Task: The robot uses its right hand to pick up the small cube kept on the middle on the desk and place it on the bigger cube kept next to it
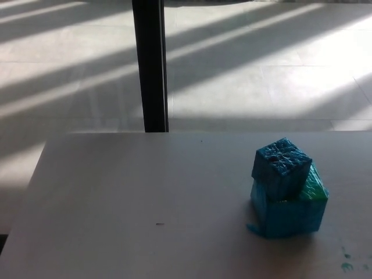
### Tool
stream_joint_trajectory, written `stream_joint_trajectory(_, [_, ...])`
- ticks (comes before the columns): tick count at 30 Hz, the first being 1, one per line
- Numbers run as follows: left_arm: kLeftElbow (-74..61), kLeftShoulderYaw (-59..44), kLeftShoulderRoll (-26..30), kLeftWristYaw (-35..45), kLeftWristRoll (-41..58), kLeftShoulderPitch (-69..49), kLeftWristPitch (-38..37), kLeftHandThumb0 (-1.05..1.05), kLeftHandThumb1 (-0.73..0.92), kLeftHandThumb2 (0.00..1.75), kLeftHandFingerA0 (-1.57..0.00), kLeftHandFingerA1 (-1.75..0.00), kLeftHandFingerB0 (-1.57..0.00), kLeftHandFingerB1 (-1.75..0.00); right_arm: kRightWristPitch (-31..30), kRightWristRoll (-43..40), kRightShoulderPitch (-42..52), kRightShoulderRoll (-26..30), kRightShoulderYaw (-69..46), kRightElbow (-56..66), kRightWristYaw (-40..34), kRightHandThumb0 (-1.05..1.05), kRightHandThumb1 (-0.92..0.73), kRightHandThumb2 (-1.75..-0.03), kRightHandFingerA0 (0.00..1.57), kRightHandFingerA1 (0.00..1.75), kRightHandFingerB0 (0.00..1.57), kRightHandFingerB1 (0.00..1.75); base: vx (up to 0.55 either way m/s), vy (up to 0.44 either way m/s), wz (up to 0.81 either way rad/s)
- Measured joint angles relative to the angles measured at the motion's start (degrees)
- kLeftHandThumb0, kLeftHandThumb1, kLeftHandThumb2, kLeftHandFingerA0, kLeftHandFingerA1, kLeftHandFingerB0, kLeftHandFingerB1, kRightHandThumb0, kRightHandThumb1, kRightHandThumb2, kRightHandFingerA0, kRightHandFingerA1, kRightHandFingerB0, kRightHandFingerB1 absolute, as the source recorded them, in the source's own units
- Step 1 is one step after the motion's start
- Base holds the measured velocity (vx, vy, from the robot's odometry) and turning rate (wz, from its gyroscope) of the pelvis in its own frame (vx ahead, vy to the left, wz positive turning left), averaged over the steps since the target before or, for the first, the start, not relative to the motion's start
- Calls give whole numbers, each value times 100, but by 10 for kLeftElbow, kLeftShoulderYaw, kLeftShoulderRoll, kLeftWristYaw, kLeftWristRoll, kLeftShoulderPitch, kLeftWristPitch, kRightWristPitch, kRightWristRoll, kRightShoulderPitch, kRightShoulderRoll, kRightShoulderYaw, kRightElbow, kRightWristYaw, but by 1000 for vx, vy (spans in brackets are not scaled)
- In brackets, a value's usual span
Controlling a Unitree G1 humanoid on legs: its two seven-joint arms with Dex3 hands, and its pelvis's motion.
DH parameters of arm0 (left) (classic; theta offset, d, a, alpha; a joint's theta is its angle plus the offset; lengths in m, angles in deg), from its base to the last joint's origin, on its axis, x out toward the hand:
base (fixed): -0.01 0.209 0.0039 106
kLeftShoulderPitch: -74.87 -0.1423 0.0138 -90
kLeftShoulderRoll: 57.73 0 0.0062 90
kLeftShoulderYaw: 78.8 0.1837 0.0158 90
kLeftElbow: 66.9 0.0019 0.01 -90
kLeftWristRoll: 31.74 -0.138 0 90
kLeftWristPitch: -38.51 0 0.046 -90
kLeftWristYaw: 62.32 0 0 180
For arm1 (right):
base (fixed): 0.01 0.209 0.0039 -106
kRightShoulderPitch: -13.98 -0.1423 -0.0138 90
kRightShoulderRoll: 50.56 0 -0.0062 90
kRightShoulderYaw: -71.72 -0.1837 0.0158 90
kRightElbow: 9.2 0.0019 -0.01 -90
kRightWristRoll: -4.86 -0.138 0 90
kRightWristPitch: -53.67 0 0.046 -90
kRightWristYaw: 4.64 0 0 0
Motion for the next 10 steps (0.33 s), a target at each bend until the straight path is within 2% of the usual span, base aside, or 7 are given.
stream_joint_trajectory(1, [0, 0, 0, 0, 0, 0, 0, -72, 66, 60, -40, -61, -51, -49, -1, -7, 0, -4, -6, -6, -2, -68, -84, -62, 11, 101, 23, 76, 0, 0, 0])
stream_joint_trajectory(2, [0, 0, 0, 0, 0, 0, 0, -72, 66, 60, -40, -61, -51, -49, -2, -16, 0, -10, -15, -15, -4, -68, -84, -62, 11, 101, 23, 76, 0, 0, 0])
stream_joint_trajectory(3, [0, 0, 0, 0, 0, 0, 0, -72, 65, 60, -46, -63, -58, -53, -3, -21, 0, -13, -20, -19, -5, -68, -83, -62, 18, 99, 24, 75, 0, 0, 0])
stream_joint_trajectory(7, [2, -2, -2, 0, 1, 0, 0, -72, 67, 60, -40, -58, -50, -47, -10, -50, -2, -29, -40, -41, -9, -67, -84, -62, 23, 98, 24, 75, 0, 0, 0])
stream_joint_trajectory(8, [3, -2, -3, 0, 0, 0, 0, -72, 67, 61, -45, -59, -54, -48, -13, -57, -3, -33, -45, -47, -9, -68, -66, -109, 35, 80, 25, 68, 0, 0, 0])
stream_joint_trajectory(9, [3, -1, -3, 0, 0, 0, 0, -69, 66, 61, -45, -58, -55, -47, -16, -64, -4, -34, -47, -50, -10, -69, -66, -109, 34, 79, 25, 68, 0, 0, 0])
stream_joint_trajectory(10, [3, -1, -3, 0, 0, 0, 0, -69, 65, 60, -54, -65, -60, -52, -19, -69, -5, -35, -48, -54, -10, -70, -66, -109, 34, 78, 25, 68, 0, 0, 0])
